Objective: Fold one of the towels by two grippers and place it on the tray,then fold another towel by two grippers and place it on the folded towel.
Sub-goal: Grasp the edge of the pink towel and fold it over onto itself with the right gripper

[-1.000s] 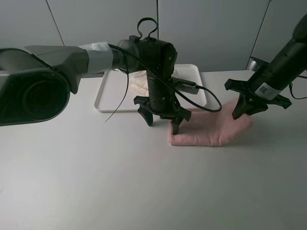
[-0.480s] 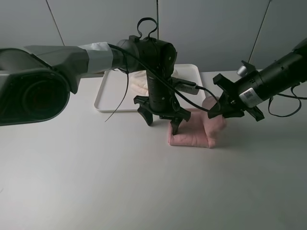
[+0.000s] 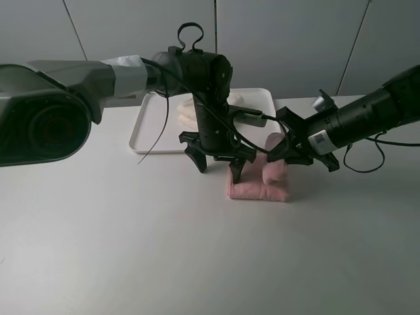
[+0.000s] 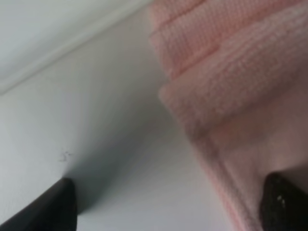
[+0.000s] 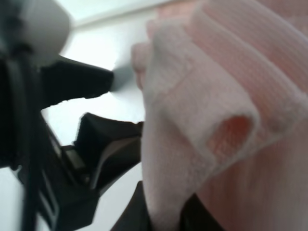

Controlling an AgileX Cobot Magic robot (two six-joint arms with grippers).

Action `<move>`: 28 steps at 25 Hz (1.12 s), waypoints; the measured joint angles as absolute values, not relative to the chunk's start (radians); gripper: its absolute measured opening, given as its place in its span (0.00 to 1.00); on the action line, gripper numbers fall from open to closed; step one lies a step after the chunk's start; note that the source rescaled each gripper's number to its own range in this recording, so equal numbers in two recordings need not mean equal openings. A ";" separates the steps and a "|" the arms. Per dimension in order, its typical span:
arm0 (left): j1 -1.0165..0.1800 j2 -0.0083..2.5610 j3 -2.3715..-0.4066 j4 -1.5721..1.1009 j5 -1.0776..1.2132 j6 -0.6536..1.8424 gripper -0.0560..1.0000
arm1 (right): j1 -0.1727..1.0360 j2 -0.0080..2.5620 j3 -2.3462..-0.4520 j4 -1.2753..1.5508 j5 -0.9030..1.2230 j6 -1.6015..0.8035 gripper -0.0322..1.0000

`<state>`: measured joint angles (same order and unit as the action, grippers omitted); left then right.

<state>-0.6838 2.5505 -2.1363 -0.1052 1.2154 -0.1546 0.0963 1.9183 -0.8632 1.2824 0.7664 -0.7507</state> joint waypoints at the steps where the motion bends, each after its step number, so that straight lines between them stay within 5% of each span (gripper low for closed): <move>1: -0.679 2.550 -2.136 -0.109 1.215 -0.155 0.99 | 0.098 1.939 -0.863 1.314 0.766 -0.770 0.08; 15: -0.642 2.559 -2.218 -0.185 1.223 -0.105 0.99 | 0.105 2.002 -0.863 1.429 0.761 -0.863 0.08; 28: -0.478 2.495 -2.449 -0.385 1.217 -0.037 0.99 | 0.107 2.002 -0.863 1.457 0.748 -0.863 0.09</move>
